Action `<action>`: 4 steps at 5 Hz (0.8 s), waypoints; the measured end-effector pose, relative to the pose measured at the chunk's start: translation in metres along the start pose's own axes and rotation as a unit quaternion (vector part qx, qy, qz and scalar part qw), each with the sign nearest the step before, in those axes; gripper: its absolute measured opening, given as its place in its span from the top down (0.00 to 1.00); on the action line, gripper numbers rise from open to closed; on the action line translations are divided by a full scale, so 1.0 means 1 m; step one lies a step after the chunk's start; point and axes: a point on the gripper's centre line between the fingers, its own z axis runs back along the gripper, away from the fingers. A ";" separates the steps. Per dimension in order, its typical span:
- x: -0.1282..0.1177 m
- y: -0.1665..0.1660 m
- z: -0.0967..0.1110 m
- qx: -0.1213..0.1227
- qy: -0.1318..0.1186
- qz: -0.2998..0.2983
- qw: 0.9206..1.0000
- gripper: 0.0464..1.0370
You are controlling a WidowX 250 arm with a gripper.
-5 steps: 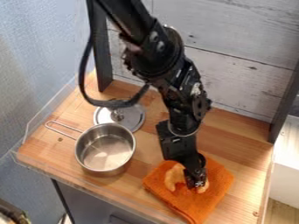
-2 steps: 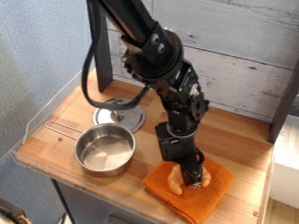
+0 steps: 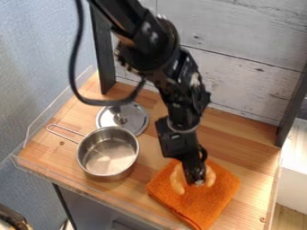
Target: Move the croissant at the top right of the table
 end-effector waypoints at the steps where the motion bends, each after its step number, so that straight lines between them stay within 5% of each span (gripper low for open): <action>1: -0.010 -0.013 0.016 -0.014 0.019 -0.009 1.000 0.41; 2: -0.036 -0.034 0.031 -0.030 0.044 -0.043 0.998 0.41; 4: -0.072 -0.059 0.010 -0.015 0.040 -0.076 0.996 0.41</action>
